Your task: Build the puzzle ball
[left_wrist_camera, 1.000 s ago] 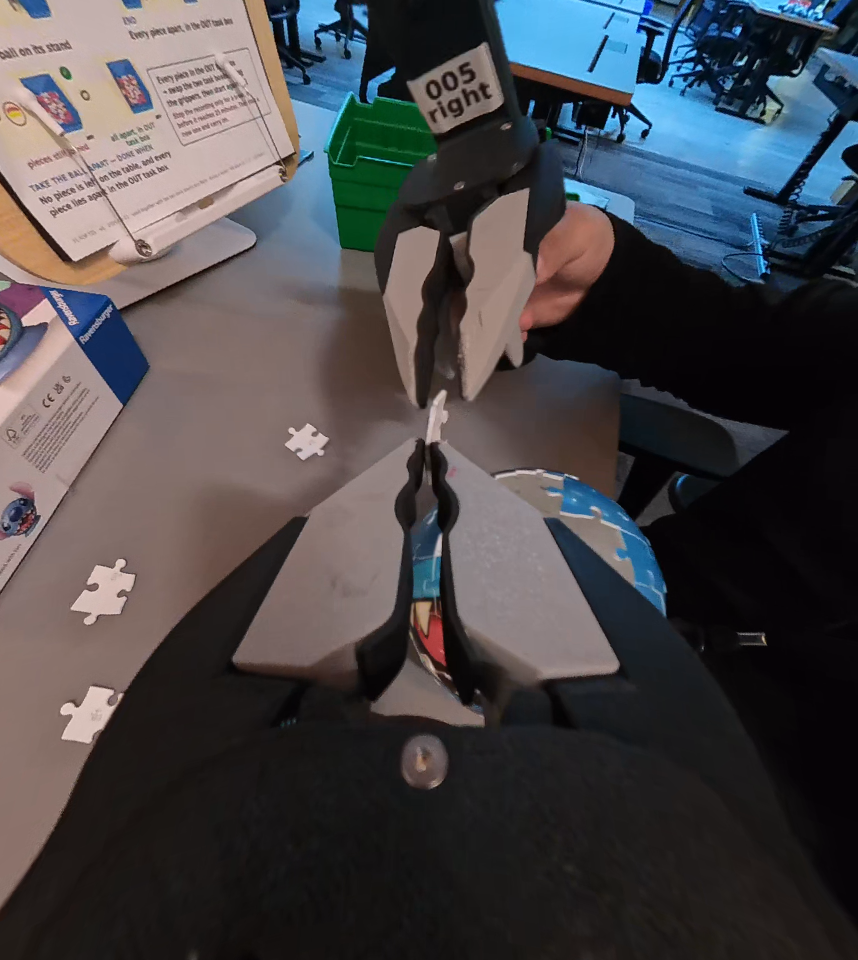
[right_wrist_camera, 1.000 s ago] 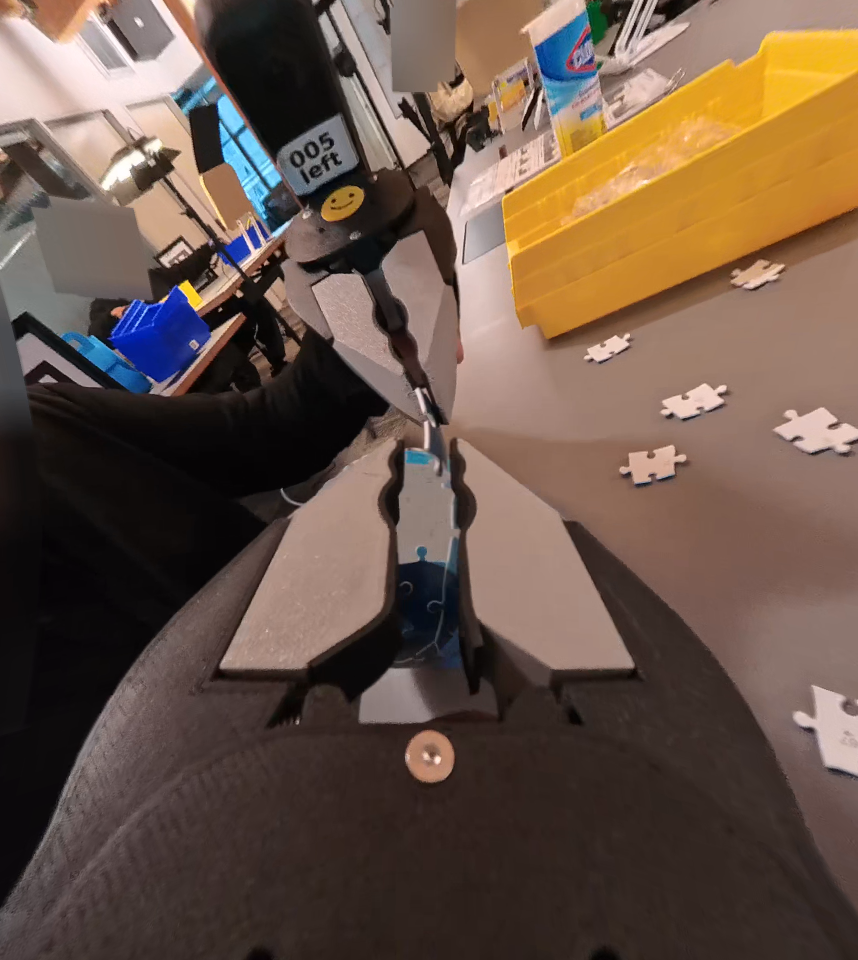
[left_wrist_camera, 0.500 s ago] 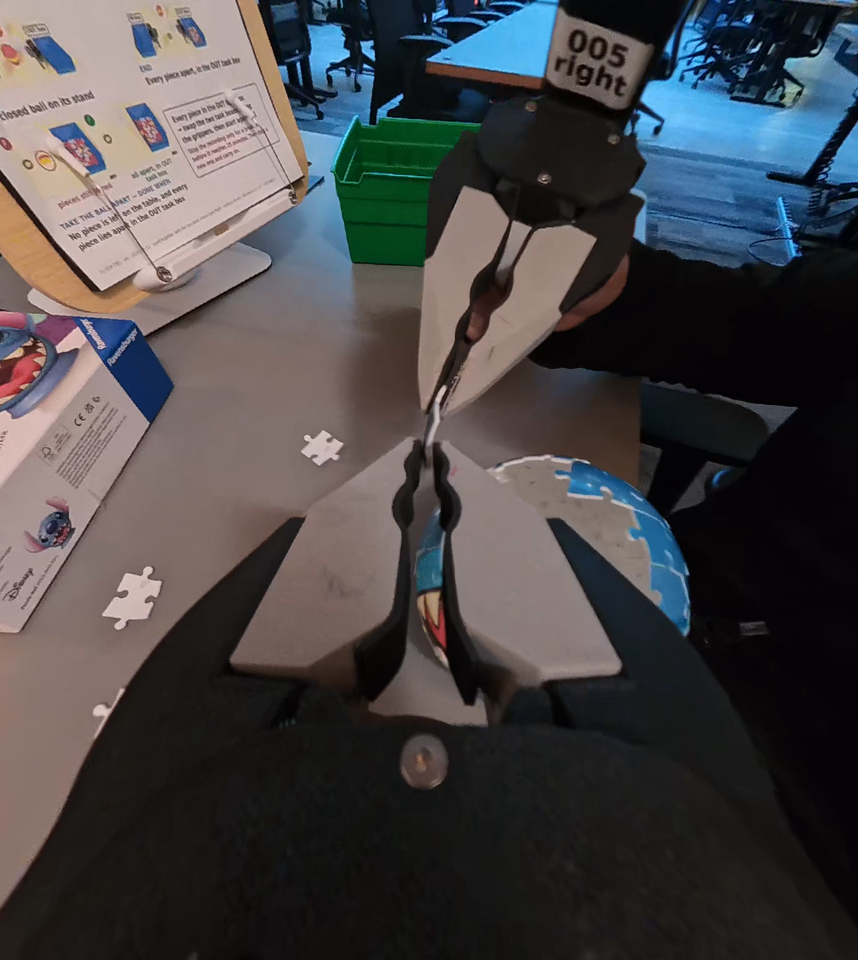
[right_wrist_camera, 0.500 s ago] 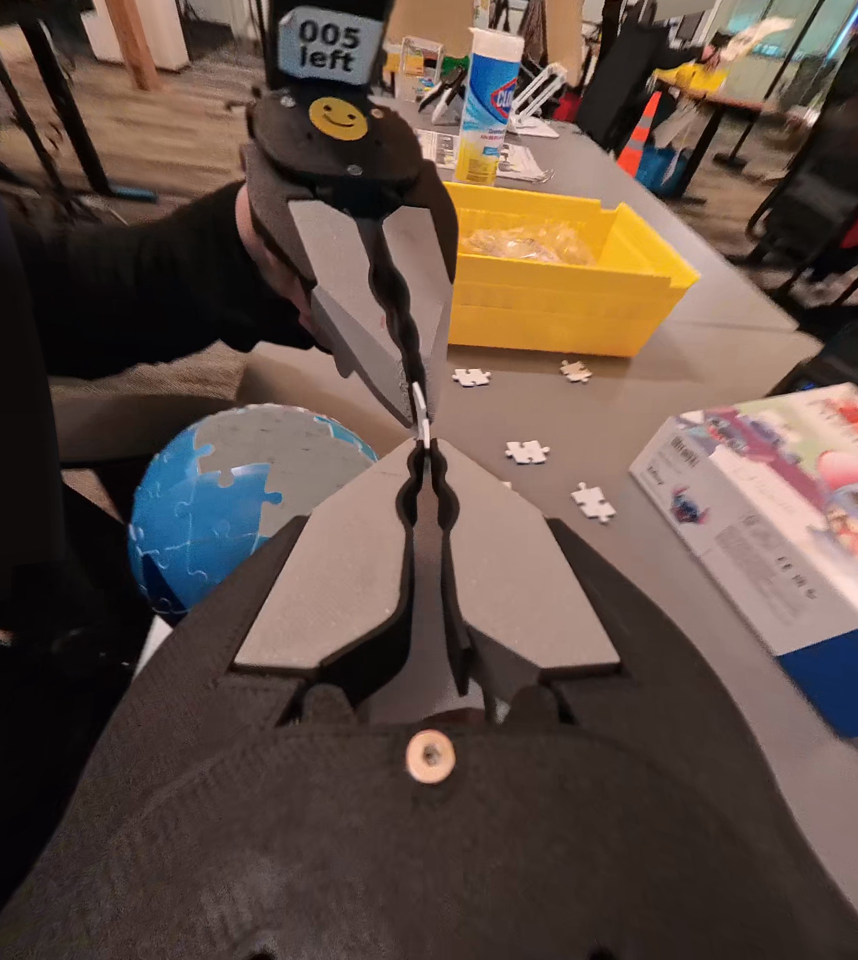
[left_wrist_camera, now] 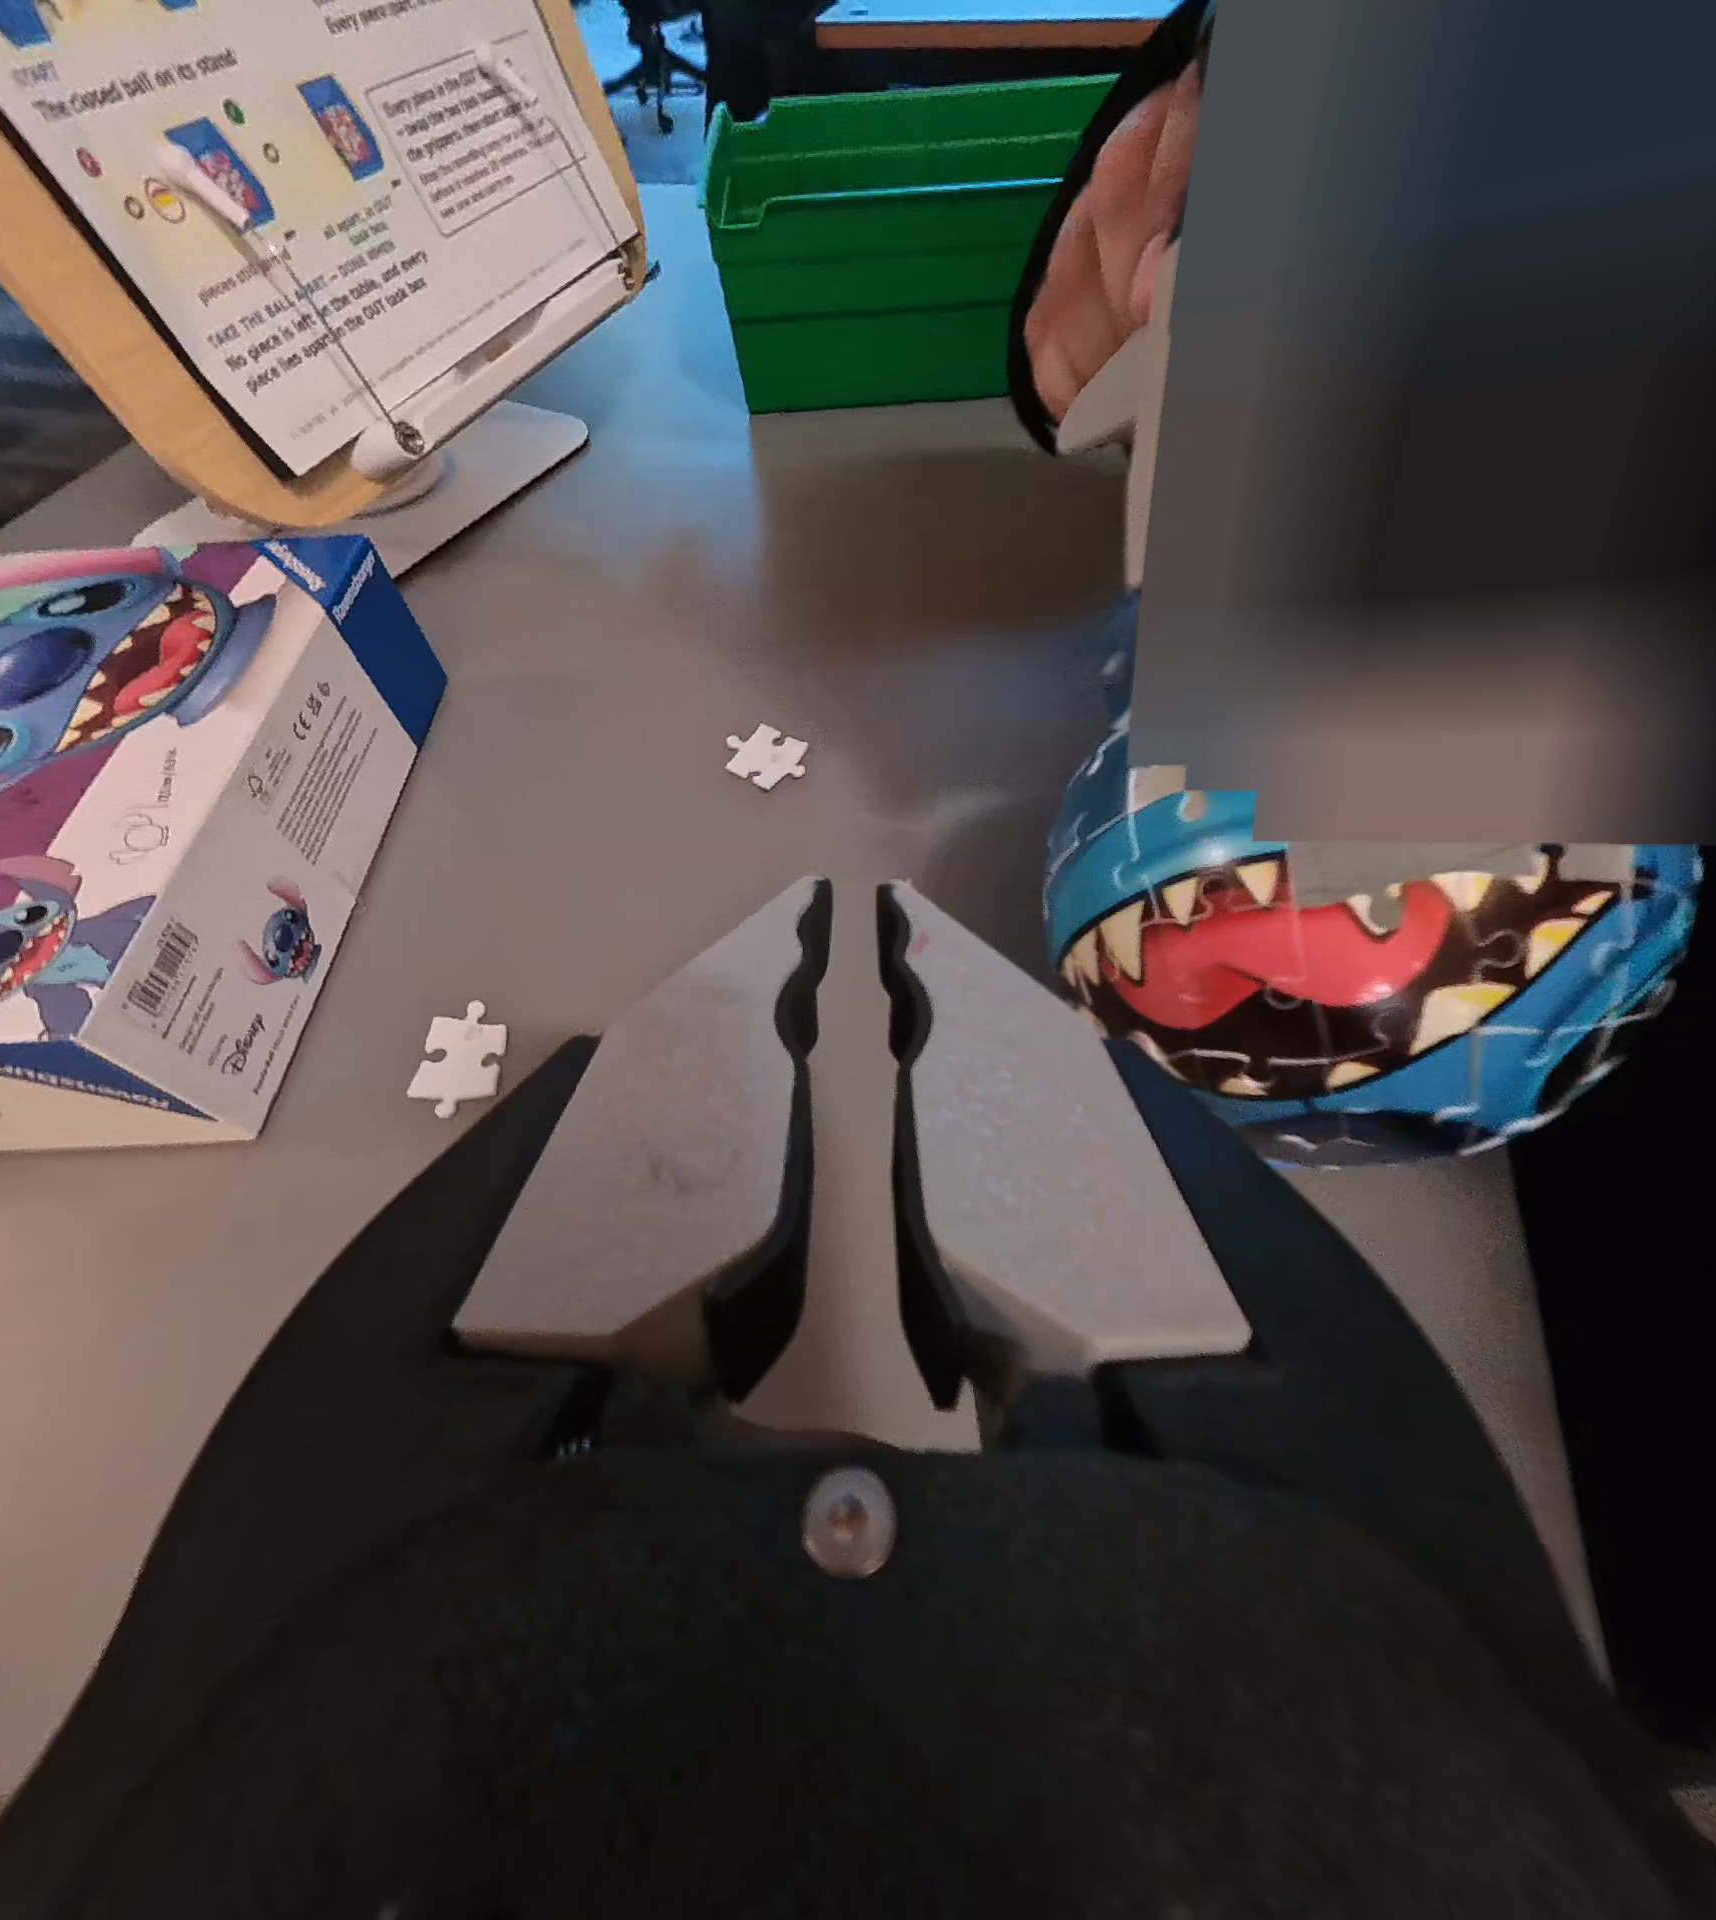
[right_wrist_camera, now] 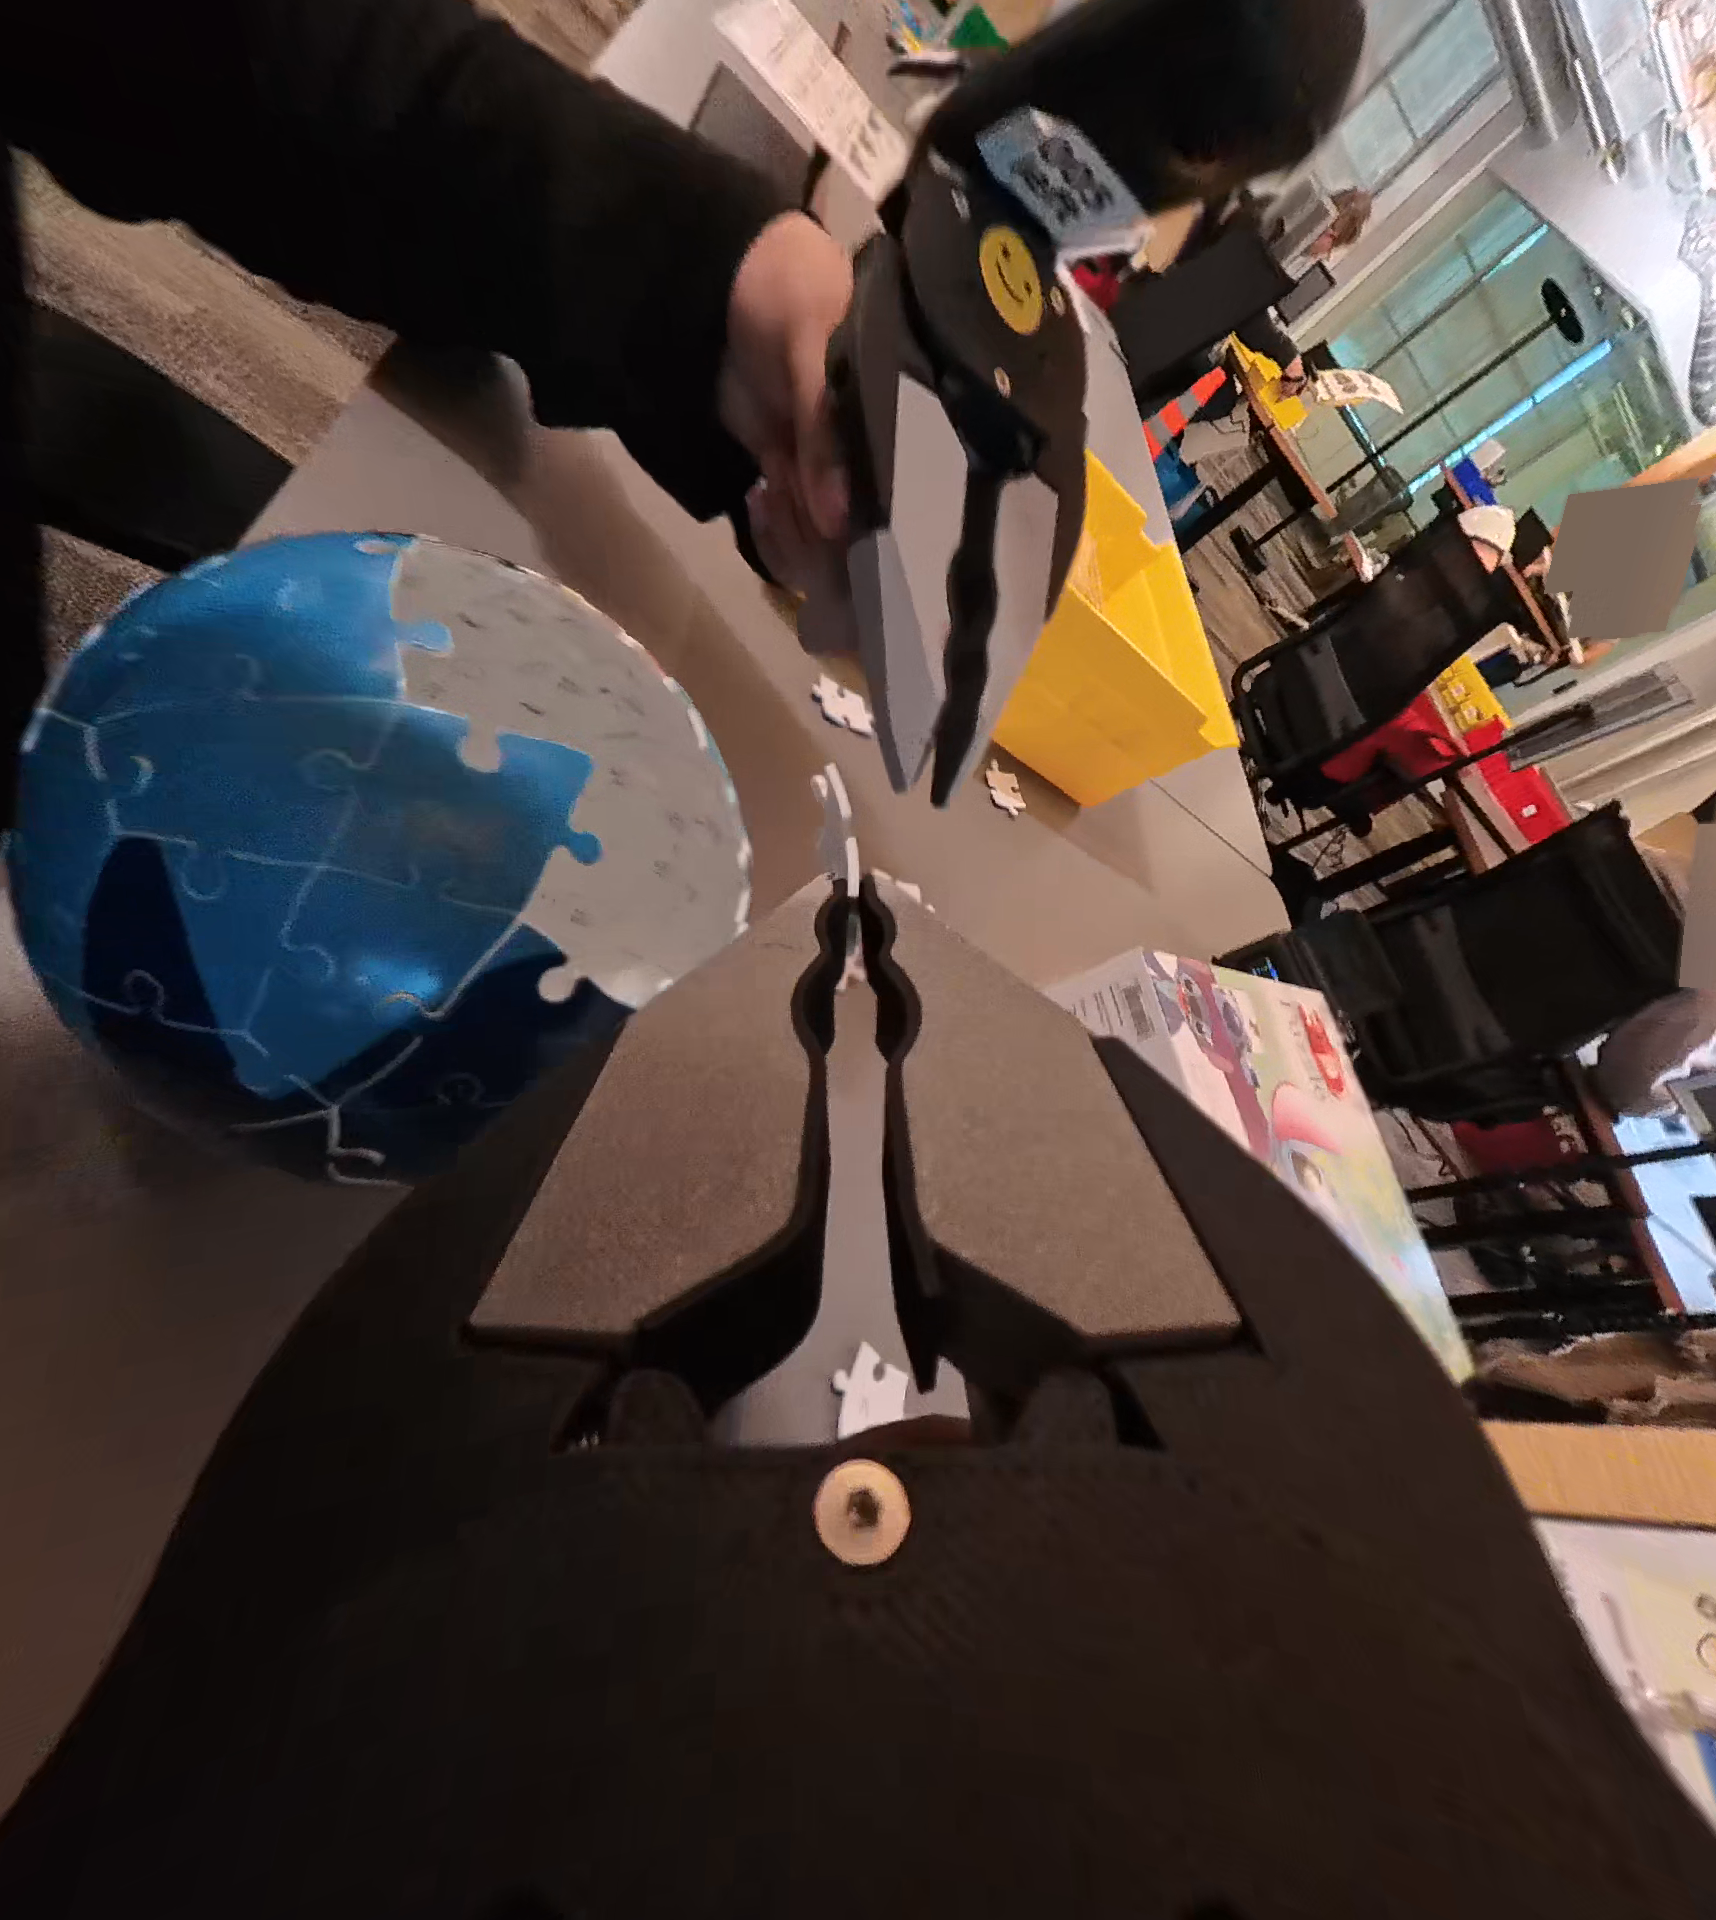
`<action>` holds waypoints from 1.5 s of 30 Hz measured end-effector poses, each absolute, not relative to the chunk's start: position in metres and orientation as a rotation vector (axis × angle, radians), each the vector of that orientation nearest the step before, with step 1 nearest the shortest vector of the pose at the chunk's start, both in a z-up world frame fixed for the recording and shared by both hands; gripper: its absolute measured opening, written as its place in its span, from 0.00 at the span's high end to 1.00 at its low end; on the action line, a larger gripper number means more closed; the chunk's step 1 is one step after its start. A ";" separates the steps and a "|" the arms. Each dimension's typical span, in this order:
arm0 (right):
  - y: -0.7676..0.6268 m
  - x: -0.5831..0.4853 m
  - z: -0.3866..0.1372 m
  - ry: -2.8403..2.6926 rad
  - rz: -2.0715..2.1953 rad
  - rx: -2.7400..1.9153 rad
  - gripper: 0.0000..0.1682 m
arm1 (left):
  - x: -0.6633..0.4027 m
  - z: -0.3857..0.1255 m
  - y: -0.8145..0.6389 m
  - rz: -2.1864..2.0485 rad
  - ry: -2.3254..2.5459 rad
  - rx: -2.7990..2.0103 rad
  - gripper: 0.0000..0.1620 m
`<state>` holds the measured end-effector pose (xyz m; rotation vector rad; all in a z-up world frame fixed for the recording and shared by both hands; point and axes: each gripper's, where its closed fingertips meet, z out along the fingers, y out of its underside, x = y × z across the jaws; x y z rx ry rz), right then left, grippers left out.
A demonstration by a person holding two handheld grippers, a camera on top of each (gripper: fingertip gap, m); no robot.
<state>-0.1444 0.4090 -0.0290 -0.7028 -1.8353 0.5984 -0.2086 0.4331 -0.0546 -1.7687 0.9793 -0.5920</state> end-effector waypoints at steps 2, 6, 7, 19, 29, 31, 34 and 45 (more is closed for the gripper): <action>0.404 -0.144 -0.028 -1.841 0.559 -0.633 1.00 | -0.206 -0.057 0.436 -0.584 1.021 -1.753 0.97; 0.411 -0.147 -0.031 -1.881 0.492 -0.613 1.00 | -0.193 -0.046 0.433 -0.648 1.069 -1.678 0.96; 0.413 -0.148 -0.030 -1.882 0.507 -0.630 1.00 | -0.190 -0.040 0.433 -0.637 1.072 -1.647 0.93; 0.410 -0.147 -0.019 -1.806 0.760 -0.784 1.00 | -0.147 -0.019 0.412 -0.331 1.250 -1.338 1.00; 0.400 -0.144 -0.012 -1.828 0.724 -0.776 0.92 | -0.144 -0.025 0.410 -0.114 1.336 -1.208 1.00; 0.397 -0.147 -0.012 -1.831 0.697 -0.771 0.94 | -0.143 -0.030 0.409 -0.097 1.349 -1.216 1.00; 0.395 -0.150 -0.016 -1.851 0.653 -0.769 0.96 | -0.142 -0.031 0.409 -0.096 1.348 -1.232 1.00; 0.391 -0.156 -0.020 -1.896 0.435 -0.721 1.00 | -0.143 -0.030 0.405 -0.100 1.344 -1.280 1.00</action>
